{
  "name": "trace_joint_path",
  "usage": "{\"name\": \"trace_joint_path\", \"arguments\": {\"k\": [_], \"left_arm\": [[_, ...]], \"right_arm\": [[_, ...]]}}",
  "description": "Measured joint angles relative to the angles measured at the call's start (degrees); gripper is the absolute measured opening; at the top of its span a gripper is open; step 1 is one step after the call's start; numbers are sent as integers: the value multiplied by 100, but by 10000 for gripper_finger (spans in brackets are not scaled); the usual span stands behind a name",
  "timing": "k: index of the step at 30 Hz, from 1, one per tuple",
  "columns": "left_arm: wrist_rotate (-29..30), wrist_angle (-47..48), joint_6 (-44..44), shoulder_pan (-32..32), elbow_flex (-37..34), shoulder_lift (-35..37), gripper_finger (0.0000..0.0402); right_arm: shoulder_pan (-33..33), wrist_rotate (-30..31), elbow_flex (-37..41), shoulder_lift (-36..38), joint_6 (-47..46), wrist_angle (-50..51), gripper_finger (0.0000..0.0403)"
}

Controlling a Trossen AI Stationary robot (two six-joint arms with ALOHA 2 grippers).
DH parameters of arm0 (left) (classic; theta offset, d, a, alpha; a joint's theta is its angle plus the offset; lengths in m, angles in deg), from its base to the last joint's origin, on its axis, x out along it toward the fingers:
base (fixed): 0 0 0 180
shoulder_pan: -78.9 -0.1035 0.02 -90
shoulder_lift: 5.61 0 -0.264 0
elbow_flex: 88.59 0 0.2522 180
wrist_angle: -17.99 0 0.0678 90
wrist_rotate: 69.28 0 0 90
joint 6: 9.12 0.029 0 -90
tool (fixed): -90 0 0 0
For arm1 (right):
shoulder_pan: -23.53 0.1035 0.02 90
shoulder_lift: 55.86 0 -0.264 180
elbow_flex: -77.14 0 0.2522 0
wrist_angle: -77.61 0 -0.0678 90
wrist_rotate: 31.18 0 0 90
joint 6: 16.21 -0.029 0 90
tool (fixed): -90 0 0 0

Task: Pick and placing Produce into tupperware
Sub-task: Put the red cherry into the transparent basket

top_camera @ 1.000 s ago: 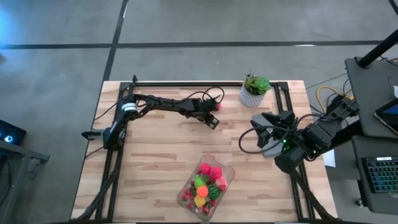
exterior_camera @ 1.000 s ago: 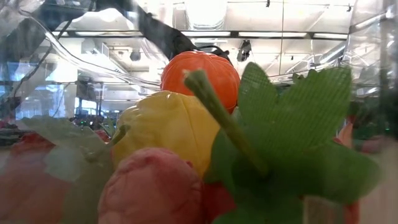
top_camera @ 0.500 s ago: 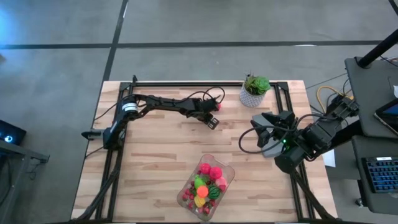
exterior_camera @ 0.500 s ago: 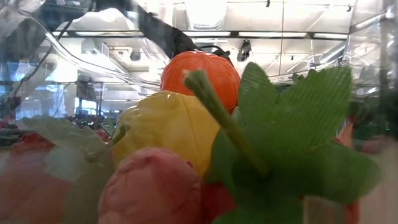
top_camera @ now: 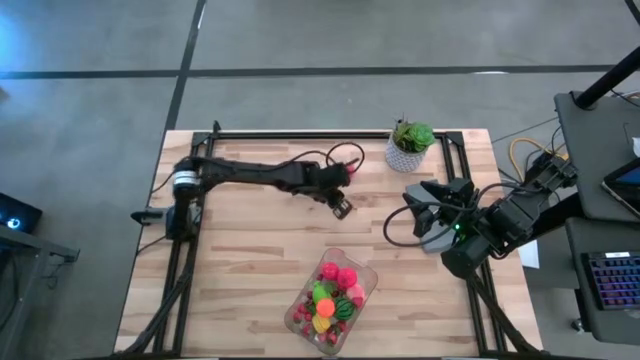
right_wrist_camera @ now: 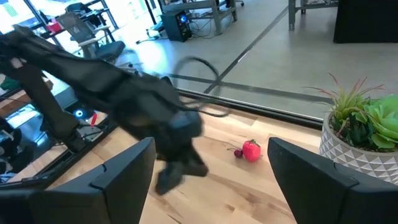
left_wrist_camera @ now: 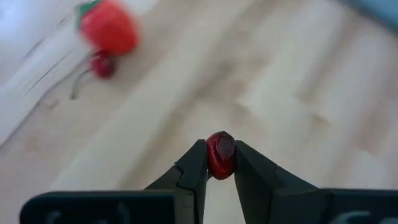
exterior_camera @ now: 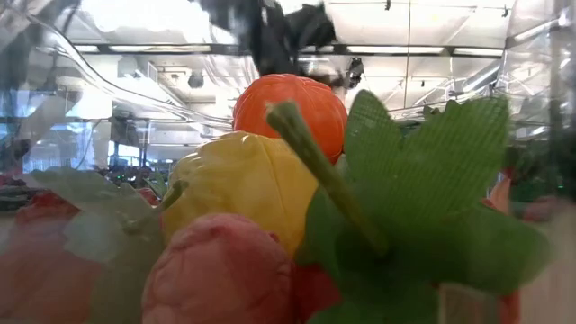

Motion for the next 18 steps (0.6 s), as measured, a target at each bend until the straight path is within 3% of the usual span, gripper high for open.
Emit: {"name": "trace_joint_path", "arguments": {"k": [9, 18], "left_arm": [[-423, 110, 5, 1223, -24, 1398, 50], [-849, 198, -1380, 2685, -99, 1563, 50]], "right_arm": [[-2, 0, 0, 0, -11, -2, 313], [-2, 0, 1, 0, 2, -5, 304]]}}
